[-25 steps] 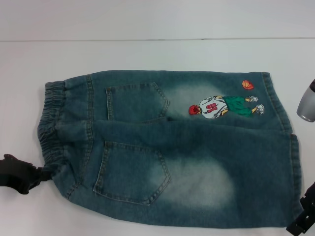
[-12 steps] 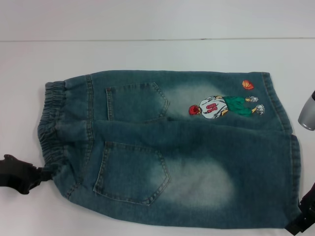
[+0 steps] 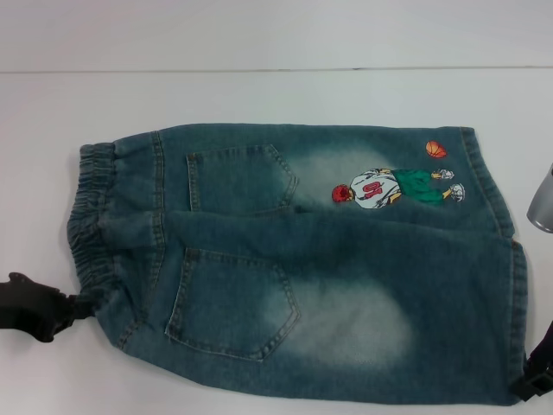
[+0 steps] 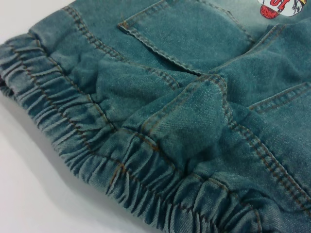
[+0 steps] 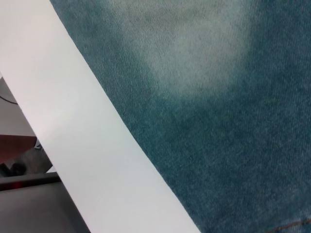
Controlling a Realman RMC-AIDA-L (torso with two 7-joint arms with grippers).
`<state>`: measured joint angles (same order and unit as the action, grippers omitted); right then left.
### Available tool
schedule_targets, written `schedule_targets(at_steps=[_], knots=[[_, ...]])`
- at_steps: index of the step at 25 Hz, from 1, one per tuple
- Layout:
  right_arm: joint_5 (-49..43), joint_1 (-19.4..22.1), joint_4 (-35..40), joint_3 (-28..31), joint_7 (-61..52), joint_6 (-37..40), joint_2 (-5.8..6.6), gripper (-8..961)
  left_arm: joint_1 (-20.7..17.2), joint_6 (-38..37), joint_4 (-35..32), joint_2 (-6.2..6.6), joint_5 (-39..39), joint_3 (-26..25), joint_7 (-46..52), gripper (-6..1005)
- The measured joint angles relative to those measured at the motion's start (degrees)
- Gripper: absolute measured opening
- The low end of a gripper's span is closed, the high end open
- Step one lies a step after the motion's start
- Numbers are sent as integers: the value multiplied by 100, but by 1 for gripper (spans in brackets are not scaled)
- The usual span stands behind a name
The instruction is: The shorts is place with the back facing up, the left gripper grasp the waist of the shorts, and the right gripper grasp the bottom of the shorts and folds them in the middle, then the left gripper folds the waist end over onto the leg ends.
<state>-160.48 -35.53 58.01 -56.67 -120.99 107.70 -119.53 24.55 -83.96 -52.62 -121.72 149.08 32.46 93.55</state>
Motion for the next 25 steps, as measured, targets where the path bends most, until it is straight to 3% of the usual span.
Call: schedule_targets(at_steps=[2, 8, 14, 20, 25], knots=[[0, 4, 0, 16, 38, -3, 0, 208, -10, -6, 0, -7, 0, -4, 3, 51], [0, 63, 2, 22, 154, -73, 0, 21, -21, -39, 2, -10, 0, -4, 39, 51], [216, 170, 232, 336, 550, 48, 29, 26, -26, -186, 33, -10, 0, -289, 66, 51], [793, 217, 713, 1059, 1008, 515, 159, 25, 72, -862, 17, 190, -253, -1013, 70, 51], [986, 172, 857, 1250, 1185, 512, 174, 23, 138, -979, -116, 233, -462, -1234, 70, 51]])
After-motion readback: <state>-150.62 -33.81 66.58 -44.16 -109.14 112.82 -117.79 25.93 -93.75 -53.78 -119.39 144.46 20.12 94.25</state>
